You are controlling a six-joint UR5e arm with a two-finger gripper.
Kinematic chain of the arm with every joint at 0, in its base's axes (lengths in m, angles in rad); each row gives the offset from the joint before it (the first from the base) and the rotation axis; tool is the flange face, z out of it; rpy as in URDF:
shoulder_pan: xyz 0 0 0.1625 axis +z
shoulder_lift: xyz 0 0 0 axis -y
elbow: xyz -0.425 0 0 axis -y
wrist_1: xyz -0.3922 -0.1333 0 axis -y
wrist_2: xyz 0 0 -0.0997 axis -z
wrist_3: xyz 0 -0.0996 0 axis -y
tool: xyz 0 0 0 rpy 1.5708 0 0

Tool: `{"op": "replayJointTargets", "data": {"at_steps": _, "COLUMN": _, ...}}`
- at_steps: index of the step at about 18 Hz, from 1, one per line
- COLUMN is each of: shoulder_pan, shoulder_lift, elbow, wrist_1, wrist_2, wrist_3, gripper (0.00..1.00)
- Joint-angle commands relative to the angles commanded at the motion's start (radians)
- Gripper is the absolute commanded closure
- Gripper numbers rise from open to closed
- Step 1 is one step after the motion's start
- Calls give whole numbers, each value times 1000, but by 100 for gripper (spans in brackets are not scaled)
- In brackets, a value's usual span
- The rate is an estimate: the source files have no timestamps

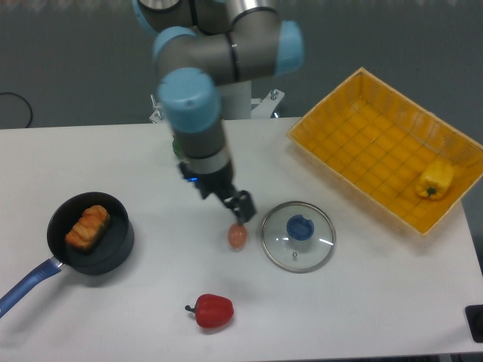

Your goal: Pick up the bread

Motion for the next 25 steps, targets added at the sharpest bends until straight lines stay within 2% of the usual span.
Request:
{"op": "replayJointTargets", "data": {"at_steps": 4, "shoulder_pan": 77, "shoulder_lift": -8, "elbow": -11, "wrist_1": -2, "wrist_2": -32, "wrist_3": 224, "gripper": 0}}
{"op": "replayJointTargets", "data": {"at_steps": 7, "shoulder_pan": 105, "shoulder_lift": -24, "elbow": -20, "wrist_1": 0, "wrist_2": -25, "wrist_3": 327, "gripper": 0}}
{"op": "replayJointTargets", "data": {"at_steps": 12, "shoulder_pan": 103, "shoulder_lift": -94, "elbow": -20, "wrist_1": 12, "wrist_2": -22, "wrist_3": 340, "gripper": 0}}
{"op": "replayJointTargets", "data": {"at_steps": 25, "shoulder_pan": 103, "shoulder_lift": -101, "elbow": -20, "wrist_1": 12, "wrist_2": -22, "wrist_3": 340, "gripper": 0}}
